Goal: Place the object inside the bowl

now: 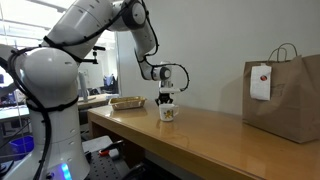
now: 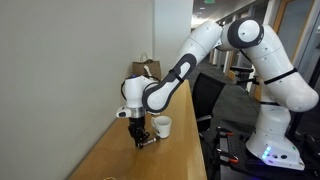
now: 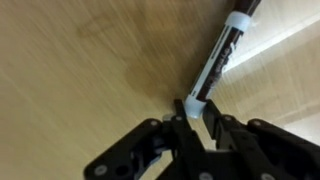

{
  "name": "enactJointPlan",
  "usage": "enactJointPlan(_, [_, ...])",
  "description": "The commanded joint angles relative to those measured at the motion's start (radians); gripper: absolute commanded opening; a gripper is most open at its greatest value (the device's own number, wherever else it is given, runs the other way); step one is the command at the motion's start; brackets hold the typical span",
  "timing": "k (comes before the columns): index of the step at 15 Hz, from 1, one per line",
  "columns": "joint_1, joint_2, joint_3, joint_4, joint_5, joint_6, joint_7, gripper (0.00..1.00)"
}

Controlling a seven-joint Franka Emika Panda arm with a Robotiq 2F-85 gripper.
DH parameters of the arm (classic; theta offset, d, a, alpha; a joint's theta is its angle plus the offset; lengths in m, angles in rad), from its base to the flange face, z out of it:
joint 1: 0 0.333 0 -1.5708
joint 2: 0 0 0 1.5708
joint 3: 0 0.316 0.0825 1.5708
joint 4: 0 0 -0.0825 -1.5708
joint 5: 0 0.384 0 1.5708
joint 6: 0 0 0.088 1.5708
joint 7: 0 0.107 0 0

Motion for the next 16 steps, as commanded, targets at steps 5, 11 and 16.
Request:
enactJointPlan(5, [-0.024,-0.031,0.037,-0.012,0.007,-0.014,0.004,0.06])
enactJointPlan(11, [-0.067,-0.12,0.13,-0.041,0.06,0.016,-0.102,0.06])
enactJointPlan(16, [-0.178,-0.26,0.221,-0.156,0.25,0.12,-0.424,0.06])
